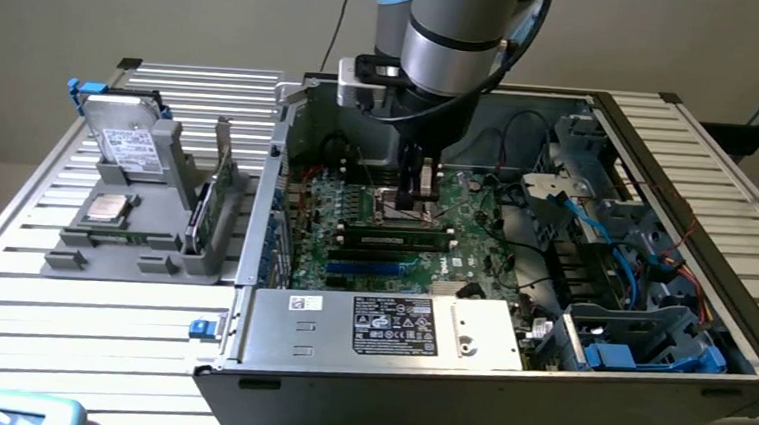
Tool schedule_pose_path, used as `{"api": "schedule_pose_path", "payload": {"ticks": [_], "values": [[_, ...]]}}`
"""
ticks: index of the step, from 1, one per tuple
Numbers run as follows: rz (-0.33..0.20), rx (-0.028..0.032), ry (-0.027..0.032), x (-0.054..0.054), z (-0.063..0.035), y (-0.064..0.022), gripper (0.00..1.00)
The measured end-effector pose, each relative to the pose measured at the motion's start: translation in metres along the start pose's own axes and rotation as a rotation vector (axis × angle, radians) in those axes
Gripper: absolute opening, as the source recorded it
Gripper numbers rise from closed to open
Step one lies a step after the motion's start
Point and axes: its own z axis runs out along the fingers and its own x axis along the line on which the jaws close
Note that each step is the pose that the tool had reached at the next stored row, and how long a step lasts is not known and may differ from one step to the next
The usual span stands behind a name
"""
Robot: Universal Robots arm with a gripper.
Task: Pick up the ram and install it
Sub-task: 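Press down the ram until it locks into place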
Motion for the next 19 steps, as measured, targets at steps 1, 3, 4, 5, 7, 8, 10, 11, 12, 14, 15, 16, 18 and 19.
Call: {"api": "schedule_pose_path", "payload": {"ticks": [1,3,4,5,7,8,10,11,12,14,15,16,18,19], "values": [[0.000,0.0000,-0.0002,0.000,-0.0001,-0.0032,0.11],[0.000,0.0001,-0.0034,0.001,0.0002,-0.0122,0.11],[0.000,0.0002,-0.0054,0.001,0.0008,-0.0166,0.11],[0.000,0.0002,-0.0073,0.001,0.0016,-0.0203,0.11],[0.000,0.0002,-0.0092,0.002,0.0042,-0.0237,0.11],[-0.001,0.0002,-0.0095,0.002,0.0053,-0.0239,0.11],[0.000,0.0001,-0.0096,0.002,0.0074,-0.0240,0.11],[0.000,0.0001,-0.0096,0.003,0.0091,-0.0241,0.11],[0.000,0.0001,-0.0098,0.003,0.0110,-0.0244,0.11],[-0.001,0.0002,-0.0104,0.003,0.0145,-0.0253,0.11],[-0.001,0.0001,-0.0109,0.004,0.0163,-0.0260,0.11],[-0.001,0.0002,-0.0117,0.004,0.0181,-0.0269,0.11],[-0.001,0.0001,-0.0136,0.005,0.0214,-0.0289,0.11],[-0.001,0.0002,-0.0147,0.005,0.0230,-0.0299,0.11]]}}
